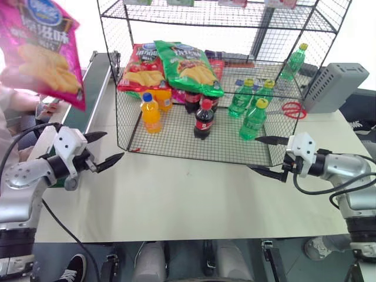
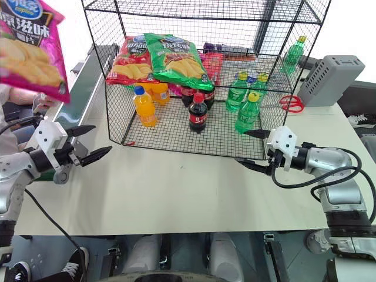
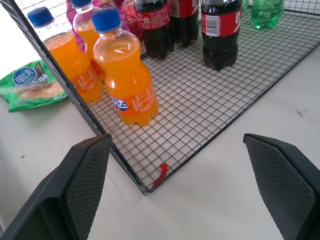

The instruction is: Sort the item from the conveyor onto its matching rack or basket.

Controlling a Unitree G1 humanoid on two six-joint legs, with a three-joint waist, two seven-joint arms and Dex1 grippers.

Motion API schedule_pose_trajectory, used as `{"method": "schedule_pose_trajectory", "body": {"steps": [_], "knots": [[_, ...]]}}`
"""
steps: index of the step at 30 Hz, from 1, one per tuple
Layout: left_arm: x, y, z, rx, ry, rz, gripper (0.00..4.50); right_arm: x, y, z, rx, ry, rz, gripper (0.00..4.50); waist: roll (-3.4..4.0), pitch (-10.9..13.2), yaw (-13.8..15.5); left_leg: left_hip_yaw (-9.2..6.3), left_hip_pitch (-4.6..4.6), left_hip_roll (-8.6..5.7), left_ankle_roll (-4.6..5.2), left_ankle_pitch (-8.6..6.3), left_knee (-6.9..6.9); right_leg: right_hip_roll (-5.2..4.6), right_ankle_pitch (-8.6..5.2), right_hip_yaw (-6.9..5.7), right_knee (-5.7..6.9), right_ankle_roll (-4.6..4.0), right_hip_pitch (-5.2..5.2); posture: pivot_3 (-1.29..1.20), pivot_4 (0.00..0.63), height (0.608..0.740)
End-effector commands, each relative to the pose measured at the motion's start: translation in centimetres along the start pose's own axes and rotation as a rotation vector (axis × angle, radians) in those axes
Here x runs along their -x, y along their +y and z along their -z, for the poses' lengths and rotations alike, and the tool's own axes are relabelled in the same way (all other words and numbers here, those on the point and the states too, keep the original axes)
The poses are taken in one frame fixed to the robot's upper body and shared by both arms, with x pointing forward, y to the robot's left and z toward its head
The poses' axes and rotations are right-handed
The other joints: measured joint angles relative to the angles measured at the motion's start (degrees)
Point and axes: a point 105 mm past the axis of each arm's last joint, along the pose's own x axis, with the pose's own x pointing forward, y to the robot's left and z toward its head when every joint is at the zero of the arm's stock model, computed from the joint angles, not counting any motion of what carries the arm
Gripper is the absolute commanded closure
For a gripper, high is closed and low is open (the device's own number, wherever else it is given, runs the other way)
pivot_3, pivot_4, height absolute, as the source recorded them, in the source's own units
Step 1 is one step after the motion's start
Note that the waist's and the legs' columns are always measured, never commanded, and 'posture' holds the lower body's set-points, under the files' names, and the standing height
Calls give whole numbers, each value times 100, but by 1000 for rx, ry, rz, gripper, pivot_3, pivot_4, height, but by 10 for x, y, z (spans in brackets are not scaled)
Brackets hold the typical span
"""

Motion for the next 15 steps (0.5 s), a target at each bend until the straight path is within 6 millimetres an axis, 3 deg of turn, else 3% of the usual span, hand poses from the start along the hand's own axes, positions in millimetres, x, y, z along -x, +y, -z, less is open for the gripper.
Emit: {"method": "schedule_pose_trajectory", "body": {"steps": [1, 15], "knots": [[6, 8, -13, -30, -36, -53, 0, -1, -4, -9, 50, -20, -3, 48, 0, 0, 5, 0, 0, 0, 0, 0, 0, 0, 0, 0, 0, 0, 0, 0, 150, 740], [10, 8, -14, 13, -32, -35, 0, -7, -4, -12, 65, -36, -16, 48, 0, 0, 0, 0, 0, 0, 0, 0, 2, 0, 0, 0, 1, 0, 1, 0, 150, 740]]}}
